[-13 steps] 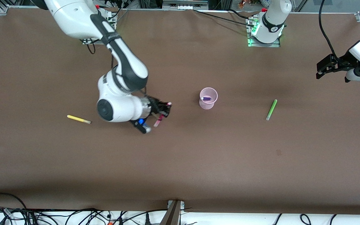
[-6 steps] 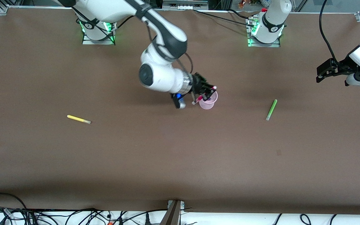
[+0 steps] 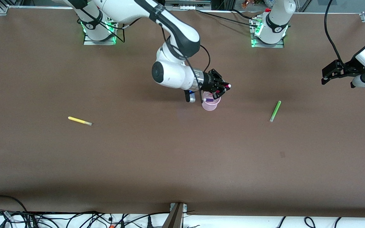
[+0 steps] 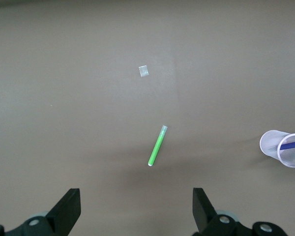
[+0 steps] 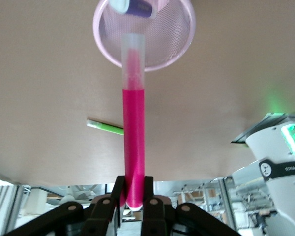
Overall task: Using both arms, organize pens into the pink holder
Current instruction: 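Lower the magenta pen into the cup and open the right gripper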
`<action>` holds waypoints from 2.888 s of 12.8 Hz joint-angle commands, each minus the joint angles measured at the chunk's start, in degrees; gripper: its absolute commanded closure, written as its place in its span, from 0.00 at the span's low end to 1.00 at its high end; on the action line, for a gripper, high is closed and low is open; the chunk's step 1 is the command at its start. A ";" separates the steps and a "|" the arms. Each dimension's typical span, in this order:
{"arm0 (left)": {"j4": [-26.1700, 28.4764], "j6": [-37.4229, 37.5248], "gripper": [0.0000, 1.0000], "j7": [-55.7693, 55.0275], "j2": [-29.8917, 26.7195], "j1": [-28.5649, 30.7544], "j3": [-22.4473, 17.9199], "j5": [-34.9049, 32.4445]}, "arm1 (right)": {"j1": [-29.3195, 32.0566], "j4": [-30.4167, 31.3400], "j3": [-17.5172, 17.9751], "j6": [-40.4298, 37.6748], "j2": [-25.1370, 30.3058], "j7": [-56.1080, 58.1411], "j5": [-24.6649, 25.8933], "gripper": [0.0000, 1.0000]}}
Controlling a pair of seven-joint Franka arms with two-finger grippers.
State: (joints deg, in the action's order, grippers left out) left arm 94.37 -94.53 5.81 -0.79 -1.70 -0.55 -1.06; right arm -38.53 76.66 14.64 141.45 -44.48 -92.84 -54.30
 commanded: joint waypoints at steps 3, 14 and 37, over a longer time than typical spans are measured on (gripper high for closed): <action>-1.73 0.40 0.00 -0.19 0.87 0.29 -0.06 1.14 | 0.03 -0.64 0.48 0.93 -1.75 0.38 -2.48 0.93; -2.08 0.40 0.00 -0.19 1.05 0.38 -0.06 1.14 | -0.23 -4.41 0.74 4.27 -6.06 1.78 -6.52 0.93; -2.08 0.40 0.00 -0.01 1.05 0.82 -0.06 1.23 | 3.45 -4.24 -0.49 -6.33 -1.06 6.79 12.97 0.01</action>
State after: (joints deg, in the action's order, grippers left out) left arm 93.85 -94.53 5.81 -0.35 -1.36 -0.63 -1.06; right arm -36.77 71.68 14.57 139.83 -48.02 -86.63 -45.18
